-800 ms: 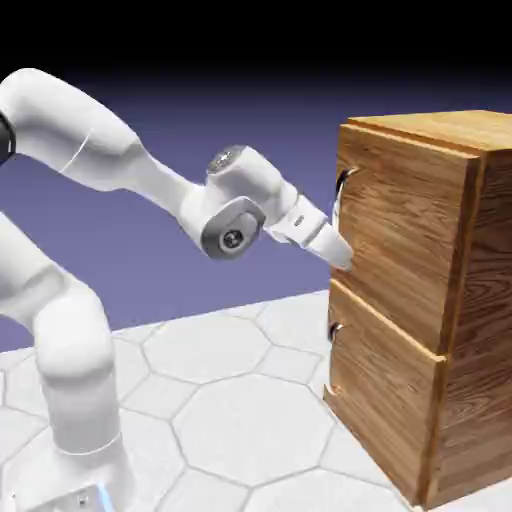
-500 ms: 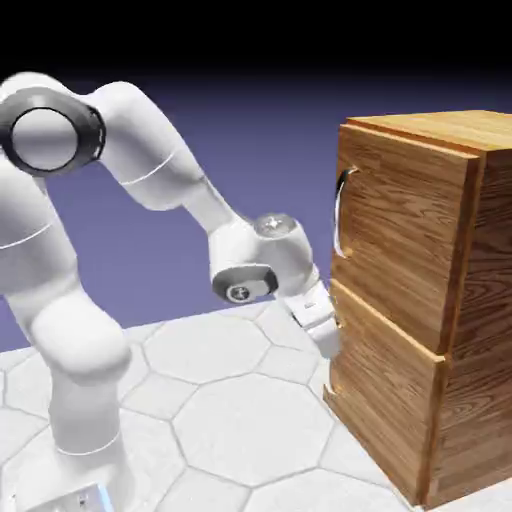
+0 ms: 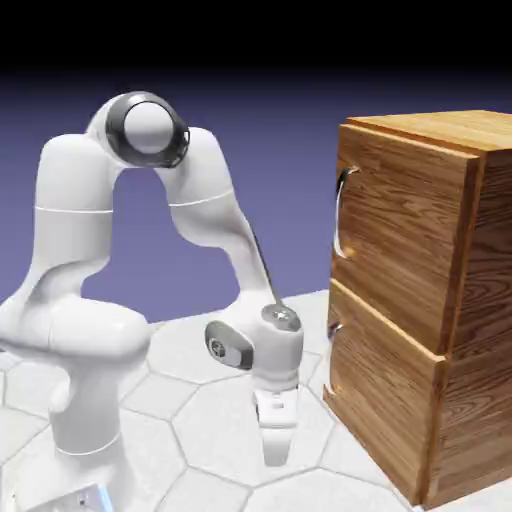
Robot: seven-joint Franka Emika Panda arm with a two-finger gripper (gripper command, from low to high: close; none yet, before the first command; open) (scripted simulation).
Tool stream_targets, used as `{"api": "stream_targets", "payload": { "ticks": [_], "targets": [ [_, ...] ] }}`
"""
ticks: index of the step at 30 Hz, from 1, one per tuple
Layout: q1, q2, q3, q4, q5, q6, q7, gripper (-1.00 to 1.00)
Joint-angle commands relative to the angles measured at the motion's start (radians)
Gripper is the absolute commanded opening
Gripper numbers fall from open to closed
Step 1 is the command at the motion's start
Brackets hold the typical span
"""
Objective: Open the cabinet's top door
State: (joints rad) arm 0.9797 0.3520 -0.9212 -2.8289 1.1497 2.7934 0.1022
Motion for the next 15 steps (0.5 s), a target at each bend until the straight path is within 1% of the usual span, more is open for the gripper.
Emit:
{"api": "stream_targets", "payload": {
  "ticks": [1,15],
  "targets": [
    [0.036,0.035,-0.035,-0.001,0.043,-0.009,-0.024,0.00],
    [0.544,0.518,-0.518,-0.011,0.646,-0.137,-0.359,0.00]
  ]
}}
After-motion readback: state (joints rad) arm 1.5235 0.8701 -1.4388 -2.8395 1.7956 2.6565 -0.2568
